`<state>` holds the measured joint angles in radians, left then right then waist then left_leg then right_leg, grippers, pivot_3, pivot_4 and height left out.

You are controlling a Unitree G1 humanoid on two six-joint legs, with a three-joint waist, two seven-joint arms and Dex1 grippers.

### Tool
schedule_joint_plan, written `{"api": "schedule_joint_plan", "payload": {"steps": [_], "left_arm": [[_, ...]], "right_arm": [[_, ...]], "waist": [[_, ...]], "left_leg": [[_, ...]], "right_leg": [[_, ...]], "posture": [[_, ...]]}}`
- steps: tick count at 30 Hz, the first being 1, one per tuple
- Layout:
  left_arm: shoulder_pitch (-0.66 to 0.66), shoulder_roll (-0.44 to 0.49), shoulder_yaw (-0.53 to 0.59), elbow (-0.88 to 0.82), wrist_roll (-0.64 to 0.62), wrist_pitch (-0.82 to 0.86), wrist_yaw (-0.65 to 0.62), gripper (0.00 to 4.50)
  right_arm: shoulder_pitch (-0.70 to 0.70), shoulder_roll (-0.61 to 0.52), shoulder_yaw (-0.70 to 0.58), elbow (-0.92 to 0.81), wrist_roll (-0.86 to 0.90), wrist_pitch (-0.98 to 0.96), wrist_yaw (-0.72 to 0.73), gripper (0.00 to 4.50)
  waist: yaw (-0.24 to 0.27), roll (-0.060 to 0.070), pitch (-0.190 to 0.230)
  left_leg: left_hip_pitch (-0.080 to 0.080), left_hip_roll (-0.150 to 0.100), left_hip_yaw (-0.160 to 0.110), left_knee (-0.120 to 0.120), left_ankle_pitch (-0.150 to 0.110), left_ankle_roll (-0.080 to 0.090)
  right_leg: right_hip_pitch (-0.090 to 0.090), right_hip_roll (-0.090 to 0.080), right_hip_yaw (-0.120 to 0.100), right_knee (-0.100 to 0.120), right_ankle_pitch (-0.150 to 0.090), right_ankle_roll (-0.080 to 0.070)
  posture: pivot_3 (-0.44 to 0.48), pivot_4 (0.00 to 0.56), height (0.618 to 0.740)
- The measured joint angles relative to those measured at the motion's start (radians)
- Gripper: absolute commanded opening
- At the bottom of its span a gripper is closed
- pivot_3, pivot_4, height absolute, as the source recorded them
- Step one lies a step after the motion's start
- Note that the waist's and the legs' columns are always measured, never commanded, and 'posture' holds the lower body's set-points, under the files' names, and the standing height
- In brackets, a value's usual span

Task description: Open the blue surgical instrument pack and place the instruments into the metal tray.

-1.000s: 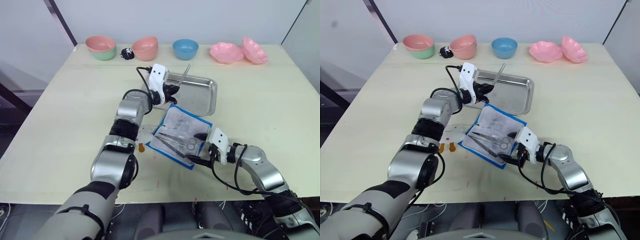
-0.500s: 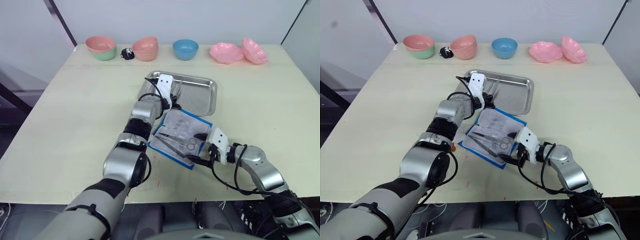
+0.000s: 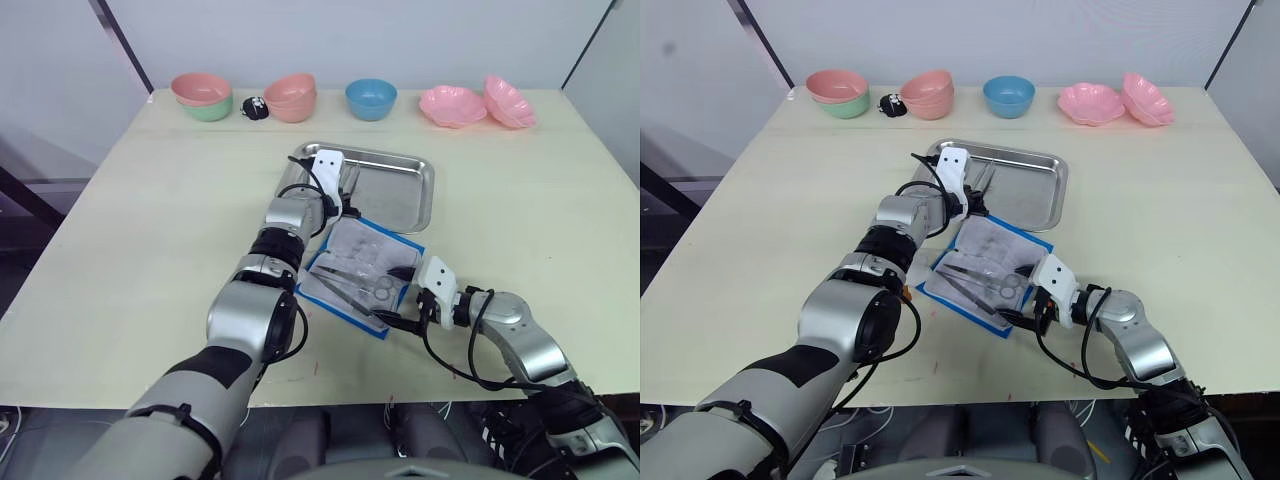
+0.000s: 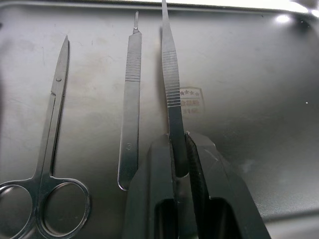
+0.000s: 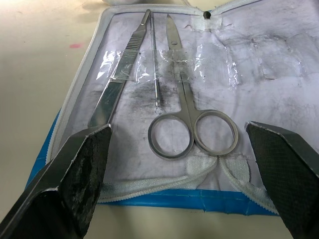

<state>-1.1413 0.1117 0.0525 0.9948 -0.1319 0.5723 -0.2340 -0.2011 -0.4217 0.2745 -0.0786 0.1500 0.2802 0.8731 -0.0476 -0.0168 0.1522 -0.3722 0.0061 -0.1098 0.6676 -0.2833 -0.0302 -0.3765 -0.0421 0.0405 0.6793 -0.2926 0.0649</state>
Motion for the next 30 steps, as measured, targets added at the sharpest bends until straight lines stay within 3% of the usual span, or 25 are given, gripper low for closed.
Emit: {"api": "schedule_joint_plan", "payload": {"steps": [2, 4, 8, 10, 24, 30], "left_arm": [[0.000, 0.000, 0.009, 0.000, -0.001, 0.000, -0.001, 0.88], [0.000, 0.003, 0.017, -0.001, -0.001, 0.000, -0.001, 1.41], [0.004, 0.022, 0.024, -0.004, 0.002, 0.000, -0.002, 3.59], [0.007, 0.030, 0.027, -0.006, 0.003, 0.000, -0.001, 4.45], [0.047, 0.029, 0.018, -0.232, -0.017, 0.023, -0.128, 4.45], [0.106, 0.075, 0.026, -0.340, -0.046, -0.020, -0.199, 4.45]], "right_arm": [[0.000, 0.000, 0.000, 0.000, 0.000, -0.001, 0.000, 4.50], [0.000, 0.001, 0.000, 0.001, 0.000, -0.001, 0.000, 4.50], [0.000, 0.004, 0.000, 0.003, -0.003, -0.003, -0.002, 4.50], [0.000, 0.005, 0.000, 0.003, -0.004, -0.004, -0.004, 4.50], [0.000, 0.016, 0.003, 0.006, -0.009, -0.009, -0.009, 4.50], [0.000, 0.015, 0.003, 0.006, -0.010, -0.009, -0.010, 4.50]], "waist": [[0.000, 0.000, 0.000], [0.000, 0.000, 0.000], [0.004, 0.000, 0.000], [0.006, 0.000, 0.000], [0.005, 0.000, 0.000], [0.006, 0.000, 0.000]], "left_leg": [[0.000, 0.000, 0.000, 0.000, 0.000, 0.000], [0.000, 0.000, 0.000, 0.000, 0.000, 0.000], [0.000, 0.000, 0.000, 0.000, 0.000, 0.000], [0.000, 0.000, 0.000, 0.000, 0.000, 0.000], [0.000, -0.001, 0.001, -0.001, 0.000, 0.000], [0.000, -0.001, 0.001, -0.001, 0.000, 0.000]], "right_leg": [[0.000, 0.000, 0.000, 0.000, 0.000, 0.000], [0.000, 0.000, 0.000, 0.000, 0.000, 0.000], [0.000, 0.000, 0.000, 0.000, 0.000, 0.000], [0.000, 0.000, 0.000, 0.000, 0.000, 0.000], [0.000, -0.001, 0.000, -0.001, 0.000, 0.000], [0.000, -0.001, 0.000, -0.001, 0.000, 0.000]], "posture": [[0.000, 0.150, 0.740], [0.000, 0.150, 0.740], [0.000, 0.150, 0.740], [0.000, 0.150, 0.740], [0.000, 0.150, 0.740], [0.000, 0.150, 0.740]]}}
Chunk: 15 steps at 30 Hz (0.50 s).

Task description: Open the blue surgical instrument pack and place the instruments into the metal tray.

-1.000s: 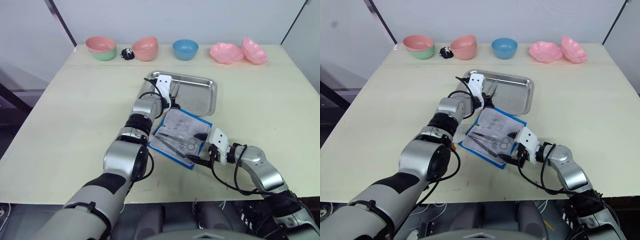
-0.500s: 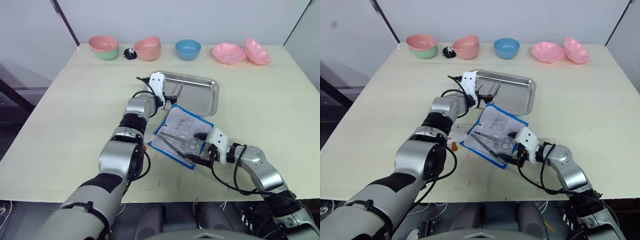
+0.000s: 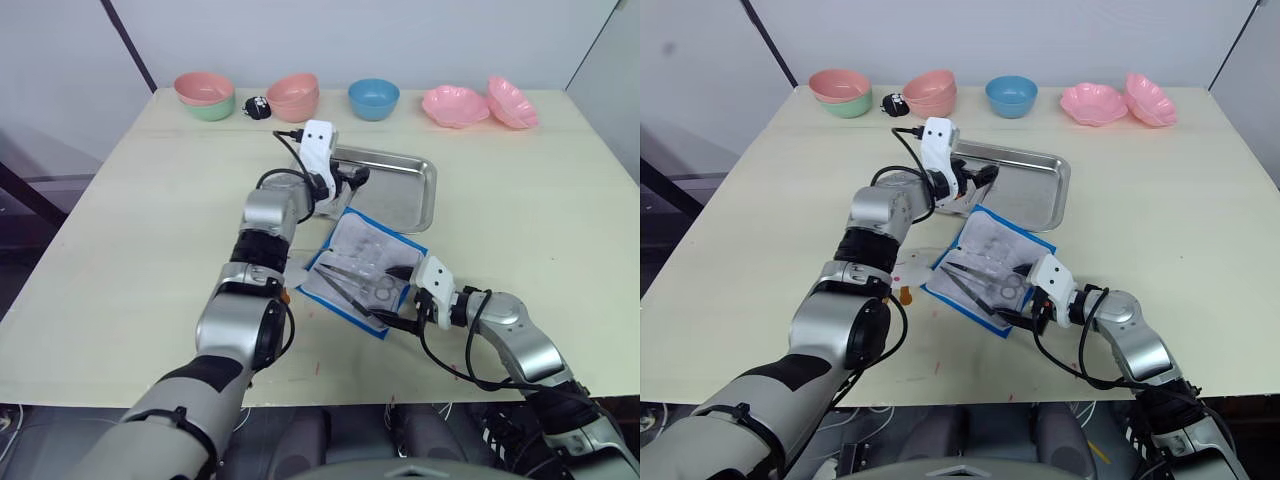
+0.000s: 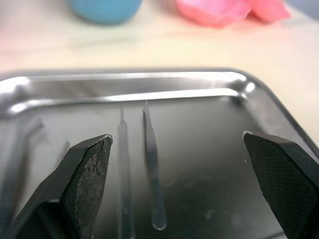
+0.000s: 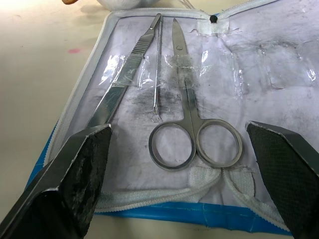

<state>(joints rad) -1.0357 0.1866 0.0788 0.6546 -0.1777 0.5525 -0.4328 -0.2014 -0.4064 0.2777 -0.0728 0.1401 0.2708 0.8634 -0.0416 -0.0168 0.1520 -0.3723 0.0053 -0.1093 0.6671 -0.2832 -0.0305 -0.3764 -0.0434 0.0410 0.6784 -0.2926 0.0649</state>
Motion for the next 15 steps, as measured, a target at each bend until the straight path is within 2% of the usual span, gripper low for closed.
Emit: {"api": "schedule_joint_plan", "payload": {"steps": [8, 14, 15], "left_arm": [[0.133, 0.092, 0.019, -0.160, -0.106, -0.101, -0.245, 4.45], [0.294, 0.245, 0.021, -0.234, -0.162, -0.145, -0.496, 4.45], [0.303, 0.250, 0.021, -0.234, -0.163, -0.150, -0.506, 4.45]], "right_arm": [[0.006, 0.000, -0.001, 0.001, 0.001, -0.013, -0.001, 4.50], [0.051, -0.002, -0.016, -0.026, 0.010, -0.036, -0.008, 4.50], [0.054, -0.002, -0.018, -0.027, 0.010, -0.036, -0.008, 4.50]], "waist": [[0.000, 0.000, 0.000], [0.001, 0.001, 0.000], [0.004, 0.001, 0.000]], "left_leg": [[0.000, 0.000, 0.001, 0.000, 0.000, 0.000], [0.000, 0.000, 0.001, -0.001, 0.000, 0.000], [0.000, 0.000, 0.001, -0.001, 0.000, 0.000]], "right_leg": [[0.000, 0.000, 0.000, 0.000, 0.000, 0.000], [0.000, 0.000, 0.000, -0.001, 0.000, 0.000], [0.000, -0.001, 0.000, -0.001, 0.000, 0.000]], "posture": [[0.000, 0.150, 0.740], [0.000, 0.150, 0.740], [0.000, 0.150, 0.740]]}}
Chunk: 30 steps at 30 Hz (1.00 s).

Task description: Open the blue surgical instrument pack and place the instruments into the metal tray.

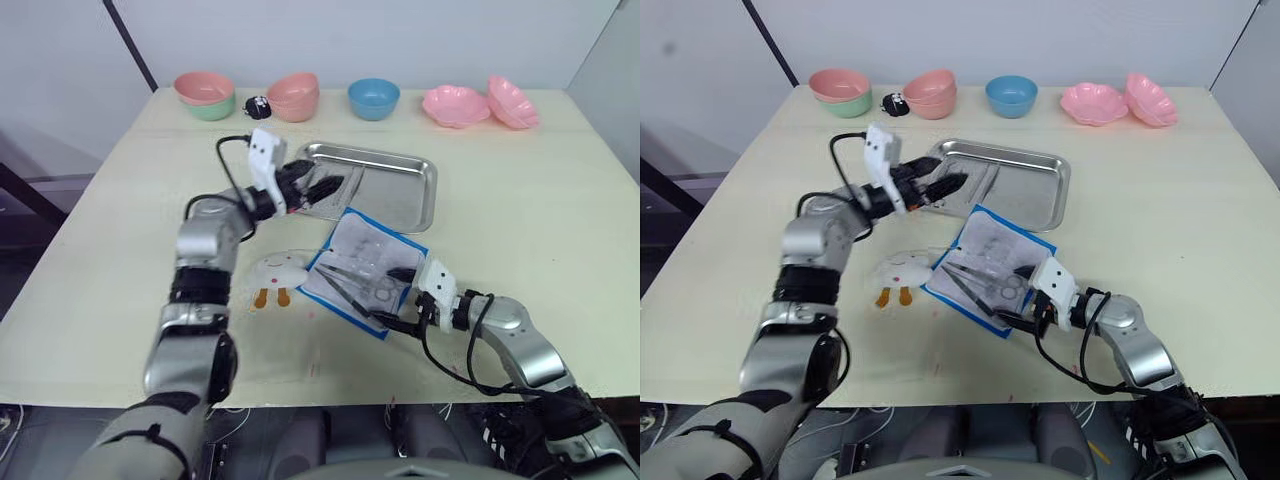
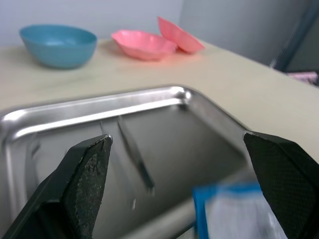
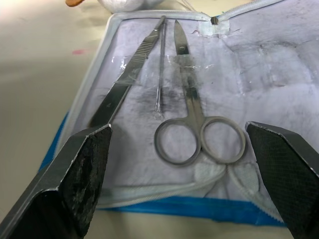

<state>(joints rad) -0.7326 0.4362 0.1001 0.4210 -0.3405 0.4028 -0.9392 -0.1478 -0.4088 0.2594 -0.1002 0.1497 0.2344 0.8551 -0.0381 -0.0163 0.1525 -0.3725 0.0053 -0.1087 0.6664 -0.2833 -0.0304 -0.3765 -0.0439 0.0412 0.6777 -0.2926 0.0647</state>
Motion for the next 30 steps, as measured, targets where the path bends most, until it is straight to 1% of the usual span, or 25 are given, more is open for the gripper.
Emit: {"api": "schedule_joint_plan", "payload": {"steps": [3, 6, 7, 9, 10, 13, 17, 18, 21, 25, 27, 30], "left_arm": [[0.047, 0.045, -0.005, 0.004, 0.000, -0.055, -0.086, 4.45], [0.070, 0.076, -0.006, 0.013, 0.001, -0.088, -0.143, 4.45], [0.094, 0.103, -0.013, 0.023, -0.002, -0.103, -0.209, 4.45], [0.104, 0.111, -0.014, 0.023, -0.006, -0.110, -0.234, 4.45], [0.125, 0.129, -0.017, 0.020, -0.016, -0.130, -0.285, 4.45], [0.170, 0.170, -0.016, 0.016, -0.024, -0.157, -0.363, 4.45], [0.223, 0.192, -0.015, -0.009, -0.051, -0.193, -0.448, 4.45], [0.241, 0.207, -0.015, -0.019, -0.057, -0.200, -0.478, 4.45], [0.263, 0.244, -0.012, -0.038, -0.074, -0.195, -0.515, 4.45], [0.291, 0.326, -0.002, -0.061, -0.097, -0.190, -0.589, 4.45], [0.303, 0.364, 0.013, -0.061, -0.109, -0.189, -0.609, 4.45], [0.304, 0.399, 0.018, -0.060, -0.133, -0.191, -0.619, 4.45]], "right_arm": [[0.019, -0.002, -0.005, -0.022, 0.008, -0.007, 0.000, 4.50], [0.041, -0.009, -0.011, -0.043, 0.017, -0.015, 0.000, 4.50], [0.060, -0.017, -0.024, -0.065, 0.025, -0.023, 0.000, 4.50], [0.074, -0.018, -0.031, -0.081, 0.035, -0.023, 0.000, 4.50], [0.109, -0.024, -0.048, -0.112, 0.056, -0.023, 0.001, 4.50], [0.176, -0.058, -0.084, -0.165, 0.088, -0.026, 0.007, 4.50], [0.220, -0.080, -0.133, -0.213, 0.124, -0.032, 0.007, 4.50], [0.241, -0.087, -0.156, -0.235, 0.136, -0.044, 0.008, 4.50], [0.288, -0.103, -0.204, -0.278, 0.167, -0.057, 0.008, 4.50], [0.400, -0.153, -0.302, -0.347, 0.229, -0.081, 0.033, 4.50], [0.463, -0.180, -0.366, -0.381, 0.274, -0.088, 0.055, 4.50], [0.502, -0.201, -0.442, -0.408, 0.328, -0.089, 0.076, 4.50]], "waist": [[0.001, 0.000, 0.000], [0.000, 0.001, 0.001], [0.002, 0.002, 0.001], [0.002, 0.002, 0.002], [0.002, 0.002, 0.002], [-0.001, 0.005, 0.007], [-0.001, 0.008, 0.010], [-0.002, 0.009, 0.011], [-0.002, 0.009, 0.013], [-0.001, 0.010, 0.015], [-0.001, 0.010, 0.016], [-0.001, 0.010, 0.016]], "left_leg": [[0.000, 0.000, 0.000, 0.000, 0.000, 0.000], [-0.001, 0.000, 0.000, 0.000, -0.001, 0.002], [-0.002, 0.000, 0.000, 0.000, -0.002, 0.004], [-0.003, 0.000, -0.001, 0.000, -0.002, 0.004], [-0.003, 0.000, -0.001, 0.000, -0.002, 0.004], [-0.004, 0.000, 0.000, 0.001, -0.003, 0.004], [-0.004, 0.000, 0.000, 0.001, -0.003, 0.005], [-0.004, 0.000, 0.000, 0.001, -0.003, 0.005], [-0.004, 0.000, -0.001, 0.001, -0.003, 0.005], [-0.005, 0.000, 0.000, 0.001, -0.003, 0.005], [-0.005, 0.000, 0.000, 0.001, -0.003, 0.005], [-0.005, 0.000, 0.000, 0.001, -0.003, 0.005]], "right_leg": [[0.000, 0.000, 0.000, 0.000, 0.000, 0.000], [-0.001, 0.000, 0.000, 0.000, 0.000, 0.000], [-0.001, 0.000, -0.001, 0.000, 0.000, 0.000], [-0.002, 0.000, -0.001, 0.000, 0.000, 0.000], [-0.002, -0.001, -0.001, 0.000, 0.000, 0.000], [-0.002, -0.001, -0.001, 0.000, 0.000, 0.000], [-0.003, -0.001, -0.001, 0.000, 0.000, 0.000], [-0.003, -0.001, -0.001, 0.000, 0.000, 0.000], [-0.003, -0.001, -0.001, 0.000, 0.000, 0.000], [-0.003, -0.001, -0.001, 0.000, 0.000, 0.000], [-0.003, -0.001, -0.001, 0.000, 0.000, 0.000], [-0.003, -0.001, -0.001, 0.000, 0.000, 0.000]], "posture": [[0.000, 0.150, 0.740], [0.000, 0.150, 0.740], [0.000, 0.150, 0.740], [0.000, 0.150, 0.740], [0.000, 0.150, 0.740], [0.000, 0.150, 0.740], [0.000, 0.150, 0.740], [0.000, 0.150, 0.740], [0.000, 0.150, 0.740], [0.000, 0.150, 0.740], [0.000, 0.150, 0.740], [0.000, 0.150, 0.740]]}}
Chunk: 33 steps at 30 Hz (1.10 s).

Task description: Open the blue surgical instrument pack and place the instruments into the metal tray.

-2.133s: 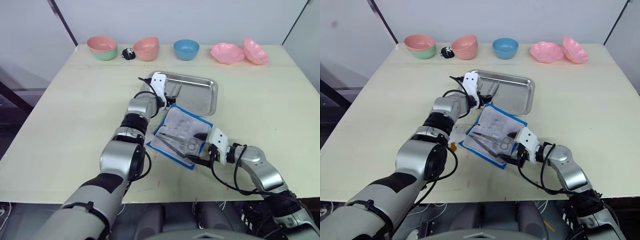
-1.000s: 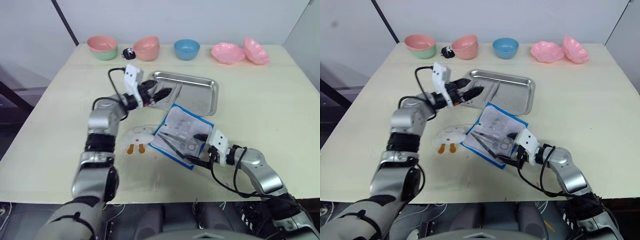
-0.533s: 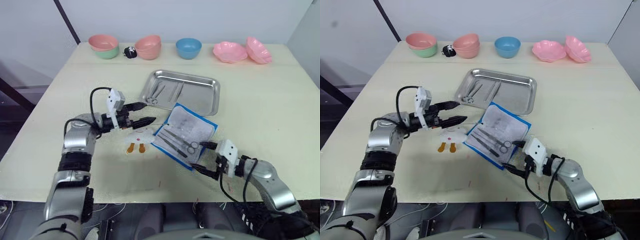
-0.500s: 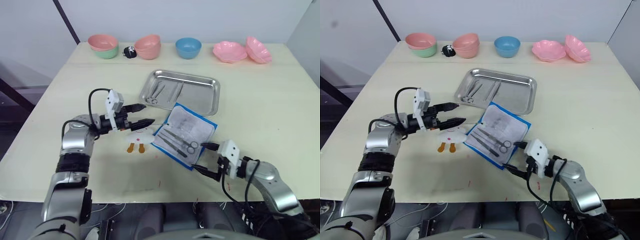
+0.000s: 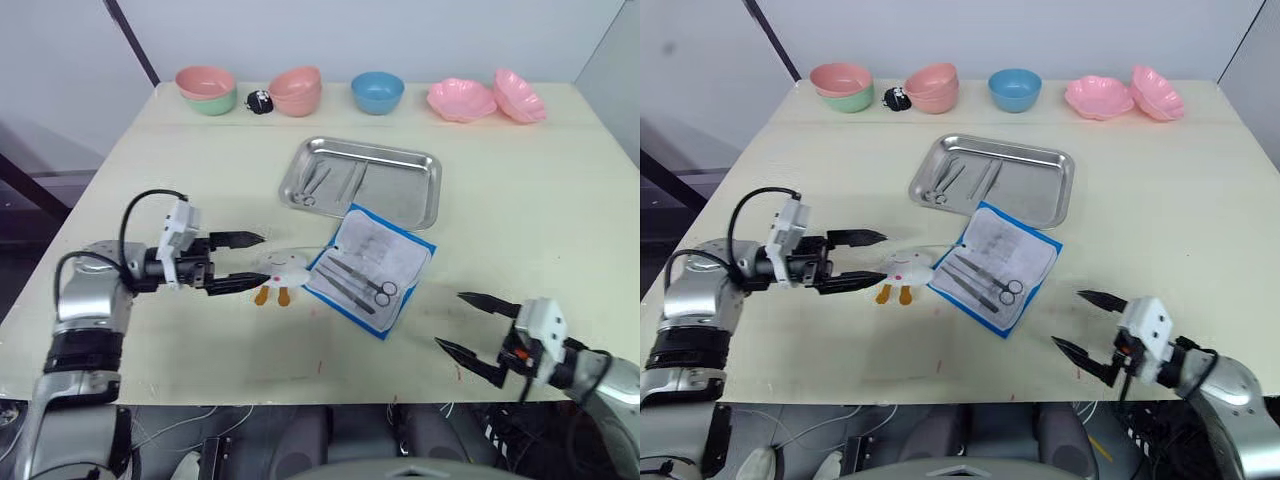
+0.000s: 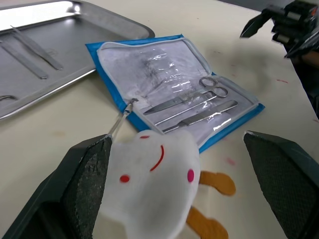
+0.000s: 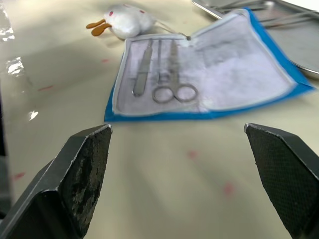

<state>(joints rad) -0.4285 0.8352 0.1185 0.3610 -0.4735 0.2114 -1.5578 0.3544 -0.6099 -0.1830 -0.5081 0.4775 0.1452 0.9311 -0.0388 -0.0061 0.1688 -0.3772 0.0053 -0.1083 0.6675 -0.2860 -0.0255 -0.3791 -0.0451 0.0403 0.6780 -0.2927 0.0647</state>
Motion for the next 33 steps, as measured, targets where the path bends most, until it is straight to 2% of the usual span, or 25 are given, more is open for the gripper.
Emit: {"api": "schedule_joint_plan", "payload": {"steps": [5, 12, 21, 27, 33], "left_arm": [[0.003, 0.072, -0.013, 0.000, -0.063, -0.034, -0.005, 4.45], [0.002, 0.084, -0.050, 0.003, -0.086, -0.057, -0.006, 4.45], [-0.012, 0.034, -0.098, 0.000, -0.080, -0.071, -0.006, 4.45], [-0.059, 0.010, -0.169, -0.056, -0.090, -0.118, -0.007, 4.45], [-0.069, -0.002, -0.206, -0.134, -0.132, -0.131, -0.007, 4.45]], "right_arm": [[0.067, -0.037, -0.137, -0.039, 0.111, 0.002, 0.047, 4.50], [0.080, -0.053, -0.181, -0.044, 0.154, 0.060, 0.018, 4.50], [-0.076, -0.029, -0.012, -0.042, 0.085, 0.220, -0.156, 4.50], [-0.269, 0.078, 0.147, 0.009, 0.135, 0.475, -0.312, 4.50], [-0.399, 0.163, 0.180, 0.098, 0.132, 0.575, -0.399, 4.50]], "waist": [[0.000, 0.000, 0.001], [0.000, 0.000, 0.001], [0.000, 0.001, 0.002], [-0.001, 0.000, 0.003], [-0.003, -0.001, 0.004]], "left_leg": [[0.000, 0.000, 0.000, 0.000, 0.000, 0.000], [0.000, 0.000, 0.001, 0.000, 0.000, 0.000], [-0.001, 0.000, 0.001, 0.000, 0.000, 0.000], [-0.001, 0.000, 0.001, 0.000, 0.000, 0.000], [-0.002, 0.000, 0.001, 0.001, 0.000, 0.000]], "right_leg": [[0.000, 0.000, 0.000, 0.000, 0.000, 0.000], [0.000, 0.000, 0.000, 0.000, 0.000, 0.000], [-0.001, 0.000, 0.000, 0.000, 0.000, 0.000], [-0.001, 0.000, 0.000, 0.000, 0.000, 0.000], [-0.003, 0.000, 0.001, 0.001, 0.000, 0.000]], "posture": [[0.000, 0.150, 0.740], [0.000, 0.150, 0.740], [0.000, 0.150, 0.740], [0.000, 0.150, 0.740], [0.000, 0.150, 0.740]]}}
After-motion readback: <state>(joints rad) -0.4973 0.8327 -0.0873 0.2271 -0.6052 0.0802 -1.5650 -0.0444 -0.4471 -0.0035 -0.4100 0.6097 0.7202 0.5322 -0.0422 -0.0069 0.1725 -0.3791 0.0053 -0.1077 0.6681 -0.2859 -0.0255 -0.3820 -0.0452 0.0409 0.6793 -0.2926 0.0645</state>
